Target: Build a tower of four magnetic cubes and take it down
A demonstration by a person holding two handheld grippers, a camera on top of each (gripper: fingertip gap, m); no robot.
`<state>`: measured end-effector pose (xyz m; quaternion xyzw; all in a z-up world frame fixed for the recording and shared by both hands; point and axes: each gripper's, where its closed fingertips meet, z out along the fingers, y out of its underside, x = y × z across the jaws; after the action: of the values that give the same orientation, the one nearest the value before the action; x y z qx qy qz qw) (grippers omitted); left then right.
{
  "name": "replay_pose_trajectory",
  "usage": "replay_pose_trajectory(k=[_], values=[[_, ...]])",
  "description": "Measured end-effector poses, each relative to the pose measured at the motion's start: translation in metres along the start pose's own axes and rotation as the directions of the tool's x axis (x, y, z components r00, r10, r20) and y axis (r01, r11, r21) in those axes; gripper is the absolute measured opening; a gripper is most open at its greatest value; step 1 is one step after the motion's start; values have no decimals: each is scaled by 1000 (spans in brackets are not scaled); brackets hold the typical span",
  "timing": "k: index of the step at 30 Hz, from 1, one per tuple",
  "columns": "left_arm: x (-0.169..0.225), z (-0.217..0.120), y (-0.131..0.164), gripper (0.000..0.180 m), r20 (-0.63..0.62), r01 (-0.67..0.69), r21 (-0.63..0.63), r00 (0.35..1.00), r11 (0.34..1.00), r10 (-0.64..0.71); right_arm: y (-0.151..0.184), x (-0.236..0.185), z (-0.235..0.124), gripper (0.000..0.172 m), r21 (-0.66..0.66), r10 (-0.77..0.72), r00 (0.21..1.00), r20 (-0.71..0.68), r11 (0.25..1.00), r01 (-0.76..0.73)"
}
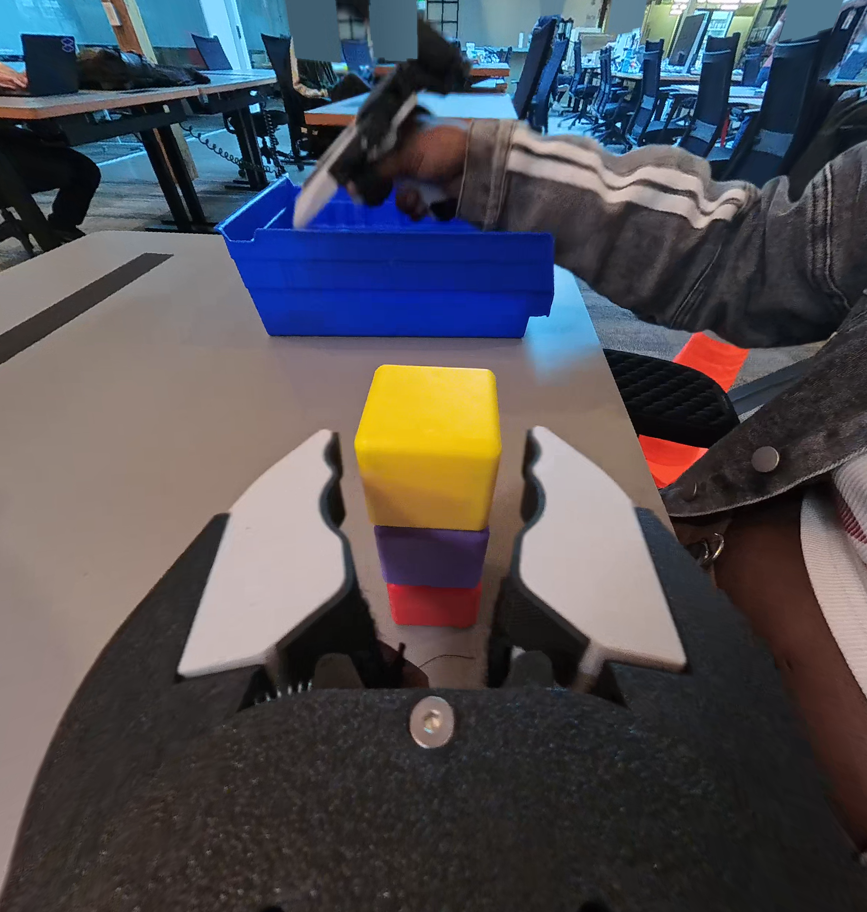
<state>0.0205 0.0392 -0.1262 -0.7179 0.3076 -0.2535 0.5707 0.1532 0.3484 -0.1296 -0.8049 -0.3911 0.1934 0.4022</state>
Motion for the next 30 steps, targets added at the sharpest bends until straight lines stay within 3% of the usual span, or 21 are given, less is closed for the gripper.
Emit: replay_pose_trajectory(k=[3,7,9,13,16,17,21,24,30], values=[[2,0,4,87,-20,4,-21,1000,1000,-5,-58,-33,-55,88,273,-6,994,112,962,-25],[0,5,29,92,-10,-12,-144,1000,989,11,-101,-143,-134,85,562,-279,888,367,827,28],[1,8,37,91,-11,-22,-183,1000,983,20,-91,-207,-155,85,608,-453,760,467,788,97],[-3,10,44,82,13,-31,-214,999,976,35,-32,-306,-157,84,602,-687,396,610,726,333],[-4,9,44,52,20,-37,-208,999,977,42,7,-335,-124,82,526,-715,258,650,668,527],[-5,9,44,50,29,-36,-205,999,978,43,16,-340,-113,81,499,-708,229,668,654,569],[-4,9,44,50,22,-39,-203,999,978,44,35,-351,-81,74,402,-662,204,721,639,656],[-3,9,44,50,17,-40,-205,999,978,44,40,-351,-68,49,360,-659,209,723,617,700],[-1,10,44,50,12,-36,-203,999,978,39,41,-349,-68,49,381,-672,198,714,610,695]])
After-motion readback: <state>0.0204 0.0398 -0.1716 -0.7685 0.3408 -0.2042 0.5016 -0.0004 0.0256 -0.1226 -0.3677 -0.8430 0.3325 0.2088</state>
